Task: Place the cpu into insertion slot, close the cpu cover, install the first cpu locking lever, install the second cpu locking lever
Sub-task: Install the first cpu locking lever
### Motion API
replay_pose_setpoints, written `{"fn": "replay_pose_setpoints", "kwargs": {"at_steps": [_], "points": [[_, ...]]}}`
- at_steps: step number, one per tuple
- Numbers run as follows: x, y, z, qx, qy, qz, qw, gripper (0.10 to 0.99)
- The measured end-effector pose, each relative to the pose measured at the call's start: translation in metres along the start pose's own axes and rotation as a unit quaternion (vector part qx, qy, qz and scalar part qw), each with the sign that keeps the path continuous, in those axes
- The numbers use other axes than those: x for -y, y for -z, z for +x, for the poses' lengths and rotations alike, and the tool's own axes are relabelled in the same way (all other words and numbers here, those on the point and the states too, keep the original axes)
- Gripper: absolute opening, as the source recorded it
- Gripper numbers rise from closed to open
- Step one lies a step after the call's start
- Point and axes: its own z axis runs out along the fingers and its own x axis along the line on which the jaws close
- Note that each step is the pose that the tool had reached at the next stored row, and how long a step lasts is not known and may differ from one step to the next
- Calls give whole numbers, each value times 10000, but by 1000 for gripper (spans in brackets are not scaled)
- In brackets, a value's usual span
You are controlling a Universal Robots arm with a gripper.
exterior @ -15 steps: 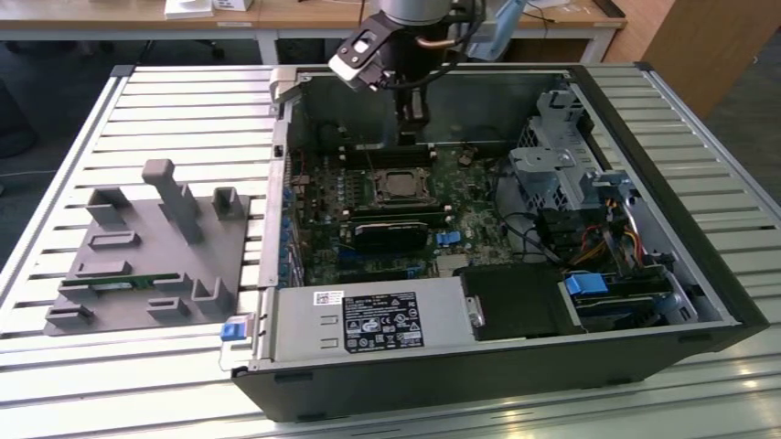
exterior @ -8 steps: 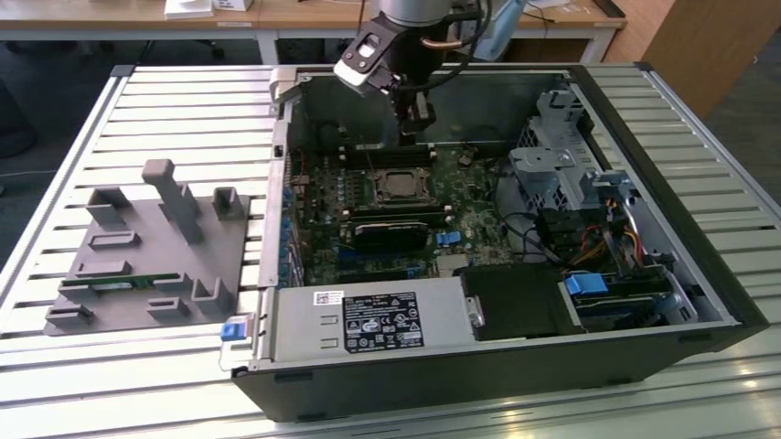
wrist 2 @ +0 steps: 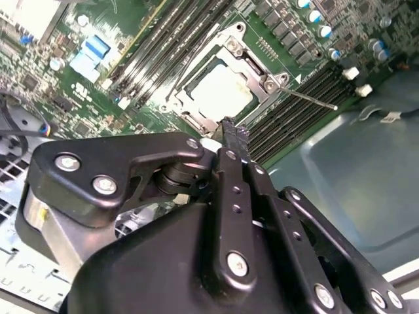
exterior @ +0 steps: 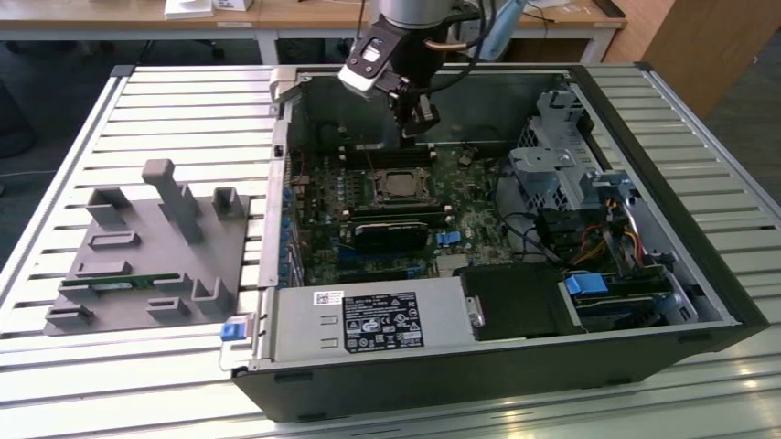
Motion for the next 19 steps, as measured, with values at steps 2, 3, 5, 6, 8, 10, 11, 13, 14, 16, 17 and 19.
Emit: {"fn": "replay_pose_setpoints", "kwargs": {"at_steps": [2, 3, 5, 6, 8, 10, 11, 13, 14, 16, 17, 19], "points": [[0, -1, 0, -4, 134, -4, 9999, 106], [0, -2, 0, -6, 202, -5, 9998, 106], [0, -2, 0, -9, 343, -8, 9994, 106], [0, -2, 0, -11, 412, -9, 9992, 106], [0, -2, 0, -14, 566, -12, 9984, 106], [0, -3, 0, -18, 732, -16, 9973, 106], [0, -3, 0, -20, 819, -18, 9966, 106], [0, -4, 0, -25, 996, -21, 9950, 106], [0, -5, 0, -27, 1081, -23, 9941, 106], [0, -6, 0, -30, 1231, -26, 9924, 106], [0, -6, 0, -31, 1288, -27, 9917, 106], [0, -7, 0, -34, 1380, -29, 9904, 106]]}}
